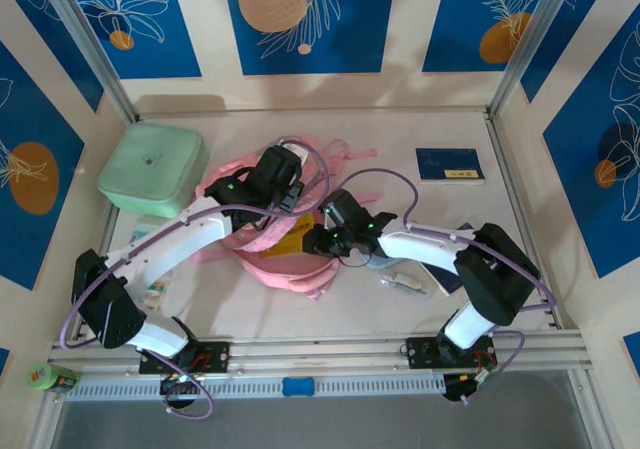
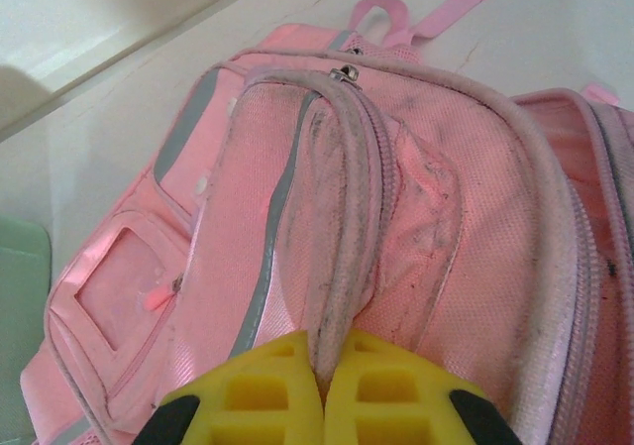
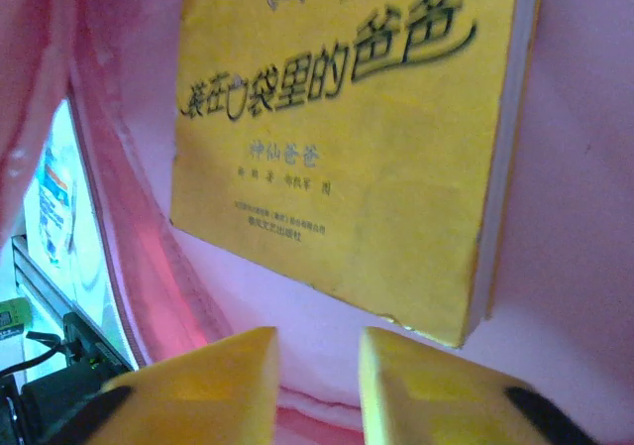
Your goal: Pack the student bag
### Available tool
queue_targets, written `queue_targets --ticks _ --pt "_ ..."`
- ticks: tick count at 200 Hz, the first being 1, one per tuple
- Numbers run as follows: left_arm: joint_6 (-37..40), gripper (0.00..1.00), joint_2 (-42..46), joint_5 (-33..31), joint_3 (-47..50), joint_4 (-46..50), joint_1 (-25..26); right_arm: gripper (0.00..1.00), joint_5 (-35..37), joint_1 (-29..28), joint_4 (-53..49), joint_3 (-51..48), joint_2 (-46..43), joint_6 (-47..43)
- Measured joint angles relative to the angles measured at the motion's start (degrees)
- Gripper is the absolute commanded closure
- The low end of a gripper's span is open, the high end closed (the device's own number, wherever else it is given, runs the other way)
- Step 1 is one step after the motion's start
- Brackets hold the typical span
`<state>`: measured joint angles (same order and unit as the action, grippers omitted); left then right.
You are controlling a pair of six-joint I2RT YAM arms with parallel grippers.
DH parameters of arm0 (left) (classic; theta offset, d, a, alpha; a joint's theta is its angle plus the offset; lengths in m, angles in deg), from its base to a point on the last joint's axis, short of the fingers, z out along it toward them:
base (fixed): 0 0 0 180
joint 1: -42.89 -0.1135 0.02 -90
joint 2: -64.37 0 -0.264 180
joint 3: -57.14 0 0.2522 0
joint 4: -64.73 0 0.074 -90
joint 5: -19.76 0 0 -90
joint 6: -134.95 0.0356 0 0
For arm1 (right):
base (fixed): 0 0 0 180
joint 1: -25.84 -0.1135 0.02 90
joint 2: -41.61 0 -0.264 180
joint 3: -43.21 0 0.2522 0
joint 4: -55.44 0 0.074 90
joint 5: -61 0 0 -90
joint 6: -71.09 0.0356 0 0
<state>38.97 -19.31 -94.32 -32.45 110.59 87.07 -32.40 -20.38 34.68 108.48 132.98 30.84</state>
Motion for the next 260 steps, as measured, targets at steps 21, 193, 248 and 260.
queue_targets --ticks 21,193,248,260 --pt "0.0 1.00 0.0 0.3 0.0 0.0 -0.1 0.89 0.9 -0.6 0.9 0.0 3.1 0.7" --pt "0.1 1.00 0.5 1.3 1.0 -1.2 -0.6 0.94 14.4 -2.9 8.5 1.0 3.6 4.2" --pt "0.1 1.00 0.6 1.6 1.5 -1.6 -0.6 0.95 14.6 -5.2 9.4 -1.3 6.1 6.0" --pt "0.1 1.00 0.6 1.6 1.5 -1.6 -0.6 0.95 15.0 -5.2 9.8 -1.2 6.1 6.0"
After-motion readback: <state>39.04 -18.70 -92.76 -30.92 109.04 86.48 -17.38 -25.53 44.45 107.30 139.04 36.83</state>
